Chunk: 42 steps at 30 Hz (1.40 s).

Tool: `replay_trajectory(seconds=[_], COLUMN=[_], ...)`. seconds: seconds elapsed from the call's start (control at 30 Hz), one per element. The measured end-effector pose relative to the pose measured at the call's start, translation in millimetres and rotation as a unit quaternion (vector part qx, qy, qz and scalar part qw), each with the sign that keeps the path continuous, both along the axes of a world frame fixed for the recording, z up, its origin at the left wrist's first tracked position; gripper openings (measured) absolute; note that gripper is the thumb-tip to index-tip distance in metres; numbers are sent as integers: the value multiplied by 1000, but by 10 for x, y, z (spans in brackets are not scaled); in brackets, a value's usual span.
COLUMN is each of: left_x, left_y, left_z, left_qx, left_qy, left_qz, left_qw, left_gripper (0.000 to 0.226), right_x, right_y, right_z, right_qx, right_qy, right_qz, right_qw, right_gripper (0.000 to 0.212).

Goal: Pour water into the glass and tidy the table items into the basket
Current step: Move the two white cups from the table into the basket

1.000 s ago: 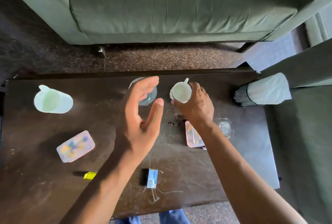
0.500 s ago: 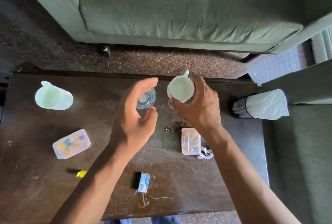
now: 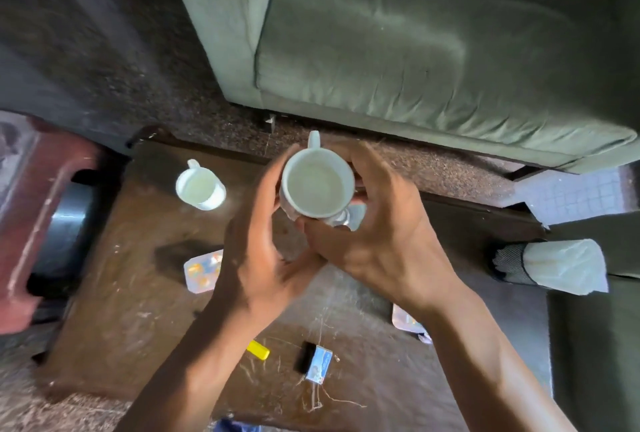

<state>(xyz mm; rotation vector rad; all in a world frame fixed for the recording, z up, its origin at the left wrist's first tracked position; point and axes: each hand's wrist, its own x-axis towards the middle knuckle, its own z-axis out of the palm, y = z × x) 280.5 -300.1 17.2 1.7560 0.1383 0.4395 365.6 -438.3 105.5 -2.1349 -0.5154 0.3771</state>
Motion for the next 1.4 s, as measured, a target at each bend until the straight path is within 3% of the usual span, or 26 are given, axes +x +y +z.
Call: replay_trajectory(seconds=[0.13,0.33,0.43,0.5,0.6,0.73,0.9,1.17,1.4], left_x=[-280,-548,-684,-780,-916,-1067,-1209,-1301,-1300], left_y=[289,737,1017,1206,1442,1731,2017,2367,2619], left_z=[-21,-171,-280,-303,-322,-316,-386,-491,-560], left_qx=[-20,-65,-39,-33,-36,-70,-90,-84,-80], left_qy=[-2,14,22,25,30,55,52,51,60], left_qz=[79,148,172,195,223,258,273,265,264], left_qw=[997,987,984,980,974,962,956,959,959], left_gripper=[84,86,78,69,69,67,73,66,70], right_x=[-196,-406,-428,-403,-311,-191,-175,-199,-254], right_y=[448,1030,1222,1324,1490,1814,2140,2321,2405], right_z=[35,-63,-119,-164,-345,-917,-1669,-2168,-2039], right_qx=[6,-12,-3,24,59,-75,-240,-271,-263], right_qy=[35,57,113,144,152,88,68,13,-3], right_qz=[54,96,123,104,34,-9,47,-10,-47], right_qw=[998,994,986,984,986,993,967,963,964], right_gripper=[50,58,68,76,70,73,88,82,76])
